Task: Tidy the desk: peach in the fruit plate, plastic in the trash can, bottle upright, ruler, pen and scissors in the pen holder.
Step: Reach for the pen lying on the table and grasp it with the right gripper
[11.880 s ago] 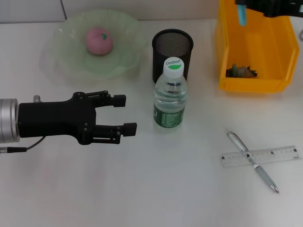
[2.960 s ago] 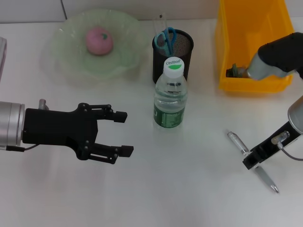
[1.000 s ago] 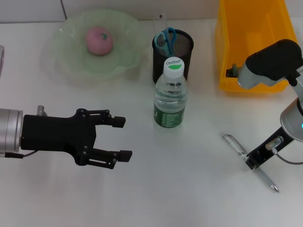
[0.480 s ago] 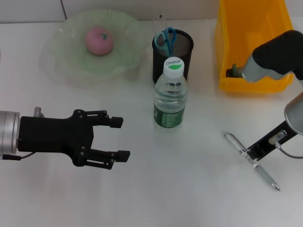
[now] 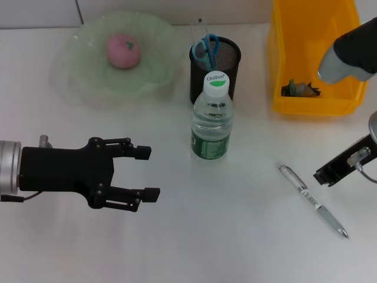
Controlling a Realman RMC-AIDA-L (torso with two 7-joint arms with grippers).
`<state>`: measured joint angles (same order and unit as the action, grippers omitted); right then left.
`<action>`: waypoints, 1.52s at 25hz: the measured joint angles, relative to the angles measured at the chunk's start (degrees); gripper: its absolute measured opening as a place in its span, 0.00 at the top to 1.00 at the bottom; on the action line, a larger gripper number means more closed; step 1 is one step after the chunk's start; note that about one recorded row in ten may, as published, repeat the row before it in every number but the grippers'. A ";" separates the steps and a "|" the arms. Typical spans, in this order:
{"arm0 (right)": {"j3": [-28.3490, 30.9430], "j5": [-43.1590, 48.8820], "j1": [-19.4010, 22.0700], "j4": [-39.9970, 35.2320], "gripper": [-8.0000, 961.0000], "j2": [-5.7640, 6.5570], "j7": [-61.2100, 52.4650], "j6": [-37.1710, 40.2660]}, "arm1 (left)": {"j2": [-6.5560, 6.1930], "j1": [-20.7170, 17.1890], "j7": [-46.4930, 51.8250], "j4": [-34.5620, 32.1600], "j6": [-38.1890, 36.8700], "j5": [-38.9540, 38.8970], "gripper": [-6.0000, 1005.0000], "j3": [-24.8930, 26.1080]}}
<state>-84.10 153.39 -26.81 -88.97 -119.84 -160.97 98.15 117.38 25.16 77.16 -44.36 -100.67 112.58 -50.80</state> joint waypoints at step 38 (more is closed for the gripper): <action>-4.93 0.64 2.02 4.61 0.76 -0.04 1.01 -1.93 | 0.47 -0.11 -0.61 0.26 0.01 0.01 0.14 0.09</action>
<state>-89.03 154.03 -24.78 -84.35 -119.88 -159.97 96.22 117.85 25.05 76.55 -44.11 -100.66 112.59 -50.71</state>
